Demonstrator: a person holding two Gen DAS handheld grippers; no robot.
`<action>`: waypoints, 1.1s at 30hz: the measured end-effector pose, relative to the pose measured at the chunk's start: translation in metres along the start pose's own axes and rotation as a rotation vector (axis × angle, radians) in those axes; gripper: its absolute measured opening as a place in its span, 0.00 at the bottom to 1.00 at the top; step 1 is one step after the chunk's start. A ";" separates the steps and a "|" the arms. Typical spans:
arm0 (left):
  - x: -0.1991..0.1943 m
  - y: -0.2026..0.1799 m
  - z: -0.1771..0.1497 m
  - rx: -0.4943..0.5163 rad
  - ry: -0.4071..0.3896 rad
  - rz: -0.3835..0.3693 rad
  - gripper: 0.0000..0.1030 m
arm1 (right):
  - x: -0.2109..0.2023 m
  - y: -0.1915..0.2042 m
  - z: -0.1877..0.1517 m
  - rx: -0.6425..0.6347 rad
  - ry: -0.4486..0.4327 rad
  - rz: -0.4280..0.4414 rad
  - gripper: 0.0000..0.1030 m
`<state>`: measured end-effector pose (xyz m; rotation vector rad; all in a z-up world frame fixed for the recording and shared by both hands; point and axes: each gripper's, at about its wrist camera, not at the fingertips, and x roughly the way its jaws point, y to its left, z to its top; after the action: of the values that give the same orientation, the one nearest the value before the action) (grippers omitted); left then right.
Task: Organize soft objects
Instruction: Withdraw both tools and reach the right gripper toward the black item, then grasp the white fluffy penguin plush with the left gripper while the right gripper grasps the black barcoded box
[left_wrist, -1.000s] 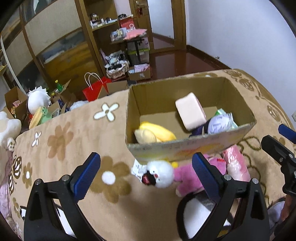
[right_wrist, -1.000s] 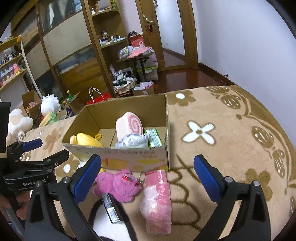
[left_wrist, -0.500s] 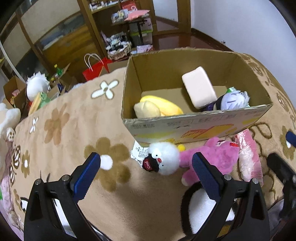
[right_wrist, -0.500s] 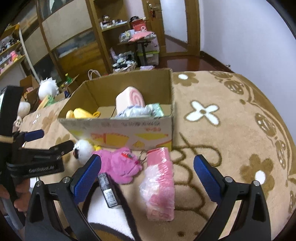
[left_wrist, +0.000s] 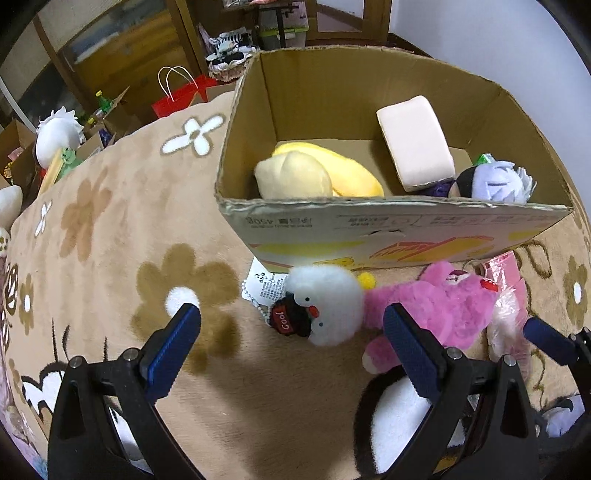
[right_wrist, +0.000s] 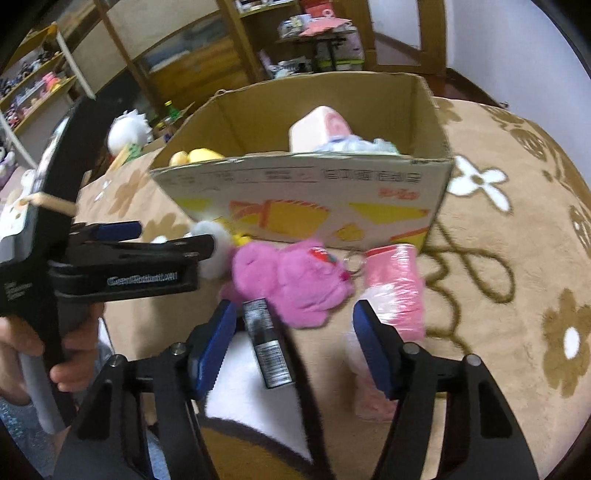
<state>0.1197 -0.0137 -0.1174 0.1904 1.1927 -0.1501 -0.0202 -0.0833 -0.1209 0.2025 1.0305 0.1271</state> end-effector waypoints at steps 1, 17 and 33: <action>0.002 0.000 0.001 -0.001 0.001 0.004 0.95 | 0.001 0.002 -0.001 -0.009 0.003 0.007 0.64; 0.043 0.007 0.007 -0.064 0.081 -0.044 0.82 | 0.036 0.009 -0.007 -0.006 0.147 0.086 0.22; 0.035 0.010 0.002 -0.065 0.054 -0.078 0.38 | 0.015 -0.009 0.004 0.032 0.134 0.083 0.21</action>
<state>0.1361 -0.0048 -0.1486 0.0912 1.2580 -0.1750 -0.0095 -0.0893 -0.1337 0.2691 1.1583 0.2018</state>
